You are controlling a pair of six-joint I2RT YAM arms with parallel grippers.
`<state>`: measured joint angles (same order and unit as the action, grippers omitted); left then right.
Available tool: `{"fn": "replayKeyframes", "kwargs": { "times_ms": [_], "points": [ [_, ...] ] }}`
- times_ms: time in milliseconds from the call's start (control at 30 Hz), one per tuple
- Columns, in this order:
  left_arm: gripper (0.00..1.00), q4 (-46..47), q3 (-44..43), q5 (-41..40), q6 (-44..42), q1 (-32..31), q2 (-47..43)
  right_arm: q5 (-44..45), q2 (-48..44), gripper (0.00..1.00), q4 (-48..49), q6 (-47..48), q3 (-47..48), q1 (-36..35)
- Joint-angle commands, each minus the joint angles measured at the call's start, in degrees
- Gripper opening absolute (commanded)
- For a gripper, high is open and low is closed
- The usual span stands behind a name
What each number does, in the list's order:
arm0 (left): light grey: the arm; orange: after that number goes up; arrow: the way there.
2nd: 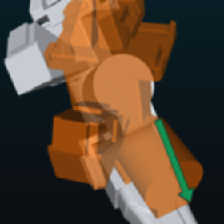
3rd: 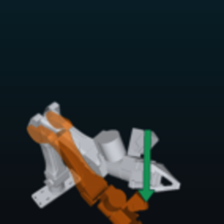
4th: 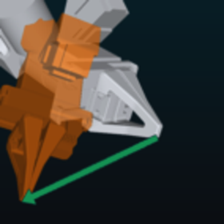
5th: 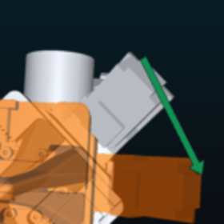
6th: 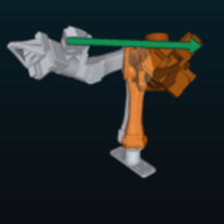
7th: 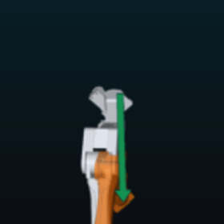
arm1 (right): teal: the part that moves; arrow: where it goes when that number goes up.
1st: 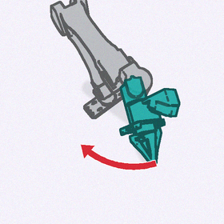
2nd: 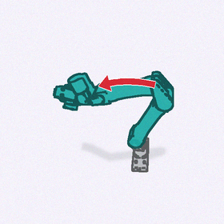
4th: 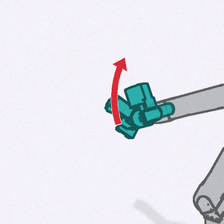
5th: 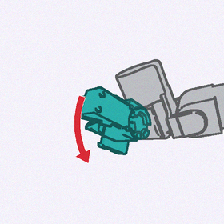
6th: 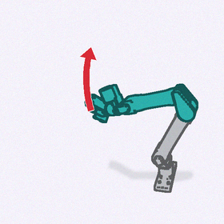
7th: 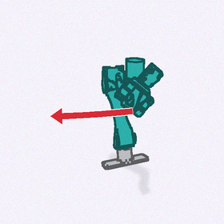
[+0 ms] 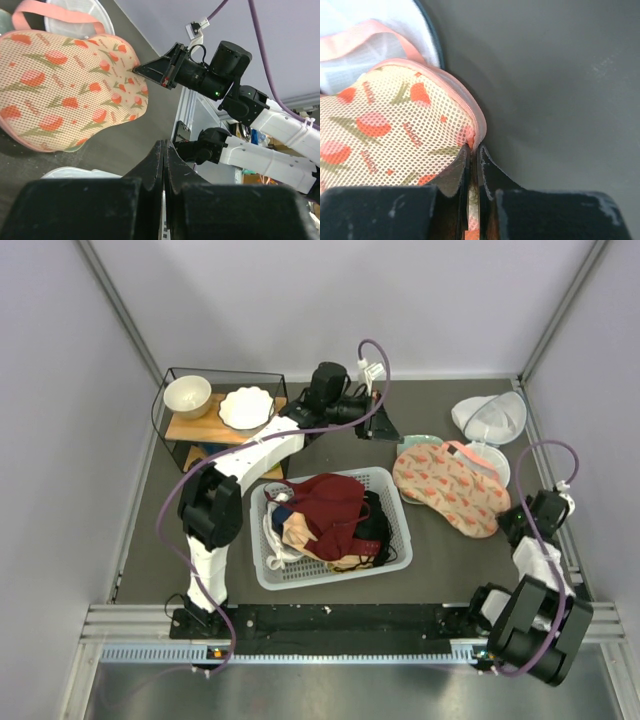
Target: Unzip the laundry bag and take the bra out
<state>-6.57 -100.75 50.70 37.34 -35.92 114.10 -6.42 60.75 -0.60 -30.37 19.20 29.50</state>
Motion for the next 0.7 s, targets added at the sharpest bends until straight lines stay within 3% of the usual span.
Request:
{"fn": "replayKeyframes", "kwargs": {
  "times_ms": [0,100,233,300,367,533,567,600,667],
  "points": [
    [0.0,2.09,-2.79,3.35,-0.34,0.15,-3.45,-1.93,-10.8,0.0,-4.4,-1.01,3.03,0.3],
    [0.0,5.4,-2.0,6.42,1.41,0.15,-3.62,-1.94,-19.58,0.0,-8.09,-1.0,5.84,0.39],
    [0.0,10.16,-1.2,8.8,6.68,0.24,-3.27,-5.88,-23.22,0.0,-7.93,-0.74,10.58,0.21],
    [0.0,12.35,-0.68,9.85,8.0,0.41,-3.27,-10.25,-24.8,0.0,-1.45,-0.74,11.47,0.12],
    [0.0,20.87,1.33,11.0,13.17,0.59,-3.36,-12.21,-25.95,0.0,7.83,-1.7,12.52,-0.23],
    [0.0,29.76,0.99,11.88,22.58,1.9,-2.22,-32.83,-20.68,0.0,22.09,-0.39,23.06,-0.4],
    [0.0,32.99,1.17,11.79,23.56,2.08,-2.57,-36.79,-19.8,0.0,27.53,-1.35,23.77,-0.67],
    [0.0,35.46,1.43,11.79,25.13,2.26,-2.66,-42.4,-19.62,0.0,38.98,-1.71,23.6,-1.45],
    [0.0,45.26,1.78,12.32,32.68,2.7,-2.4,-44.2,-18.83,0.0,41.11,0.12,25.34,-1.98]
  ]
}}
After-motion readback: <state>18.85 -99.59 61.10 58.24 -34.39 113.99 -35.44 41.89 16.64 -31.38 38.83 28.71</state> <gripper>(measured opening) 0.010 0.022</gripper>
